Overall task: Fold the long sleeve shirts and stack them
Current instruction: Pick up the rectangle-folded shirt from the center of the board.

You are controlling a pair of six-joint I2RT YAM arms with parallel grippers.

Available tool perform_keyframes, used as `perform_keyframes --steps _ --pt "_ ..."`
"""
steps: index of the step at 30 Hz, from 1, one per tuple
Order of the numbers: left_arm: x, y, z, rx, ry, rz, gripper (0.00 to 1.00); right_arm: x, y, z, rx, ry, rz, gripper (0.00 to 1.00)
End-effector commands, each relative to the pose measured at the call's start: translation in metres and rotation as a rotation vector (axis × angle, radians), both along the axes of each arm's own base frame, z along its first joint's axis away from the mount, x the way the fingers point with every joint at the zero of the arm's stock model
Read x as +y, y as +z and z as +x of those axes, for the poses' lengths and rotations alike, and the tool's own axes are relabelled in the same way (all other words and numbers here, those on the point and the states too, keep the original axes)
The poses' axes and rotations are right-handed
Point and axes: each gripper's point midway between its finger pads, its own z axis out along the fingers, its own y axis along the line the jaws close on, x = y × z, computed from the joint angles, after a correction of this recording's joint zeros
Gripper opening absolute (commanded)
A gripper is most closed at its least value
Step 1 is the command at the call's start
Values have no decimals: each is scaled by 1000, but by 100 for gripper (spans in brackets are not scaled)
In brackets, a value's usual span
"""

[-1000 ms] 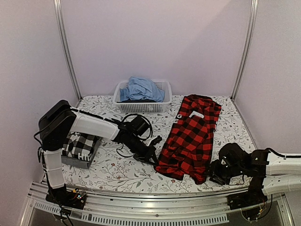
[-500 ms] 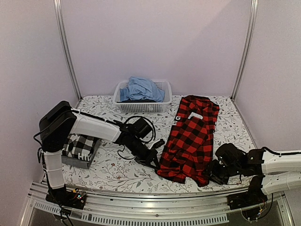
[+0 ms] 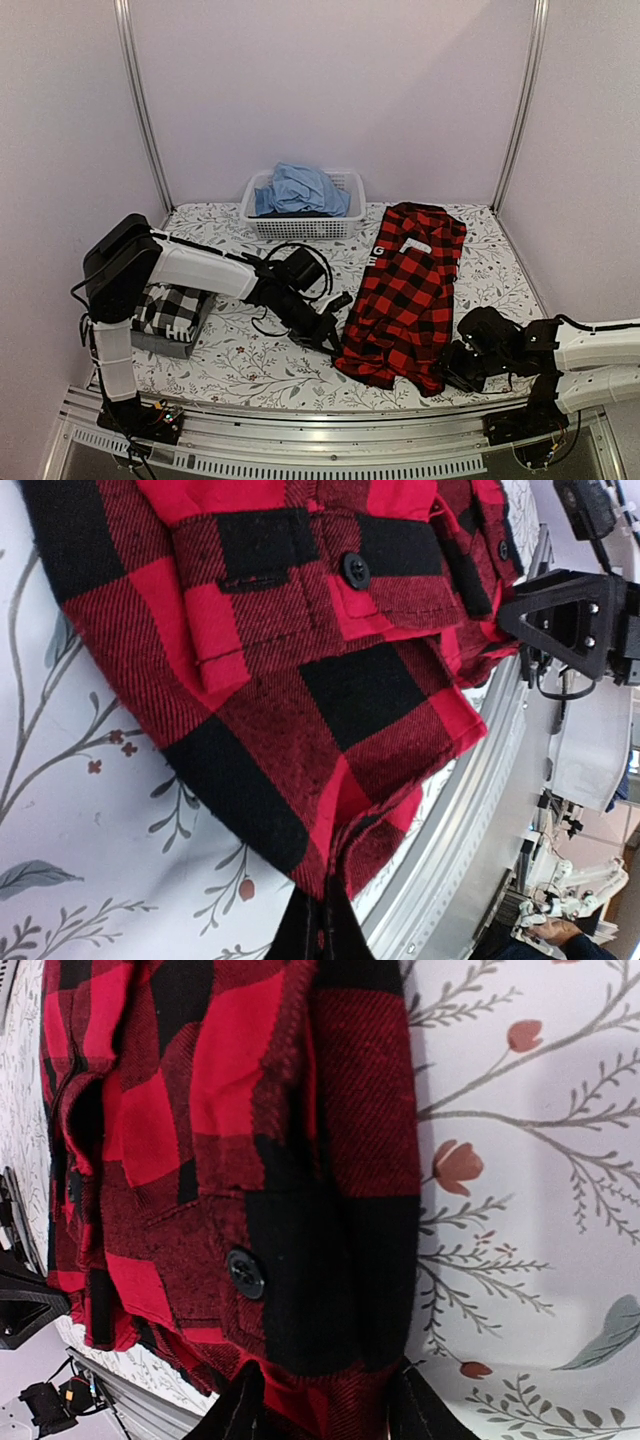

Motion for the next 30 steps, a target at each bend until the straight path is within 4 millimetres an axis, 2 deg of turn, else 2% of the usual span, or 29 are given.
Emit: perform_keyframes --steps 1,5,6,10,15,19,24,30 --pt "-7 13 8 -39 0 -35 0 3 -12 -7 36 29 15 37" --pt "-9 16 14 -56 8 -42 0 4 -5 1 5 27 -16 22" --pt "-10 19 19 -66 15 -46 0 0 7 14 -52 13 -63 12" --pt "-12 28 29 -95 33 -62 0 -1 24 26 -107 9 -113 0" --pt "-21 50 47 -163 59 -102 0 1 50 47 -193 3 -175 0" --pt "-31 63 69 -219 95 -128 0 1 60 62 -231 7 -268 0" --pt "-40 64 97 -285 136 -121 0 2 63 78 -274 6 -348 0" --pt "-53 61 124 -335 172 -122 0 5 55 90 -297 7 -404 0"
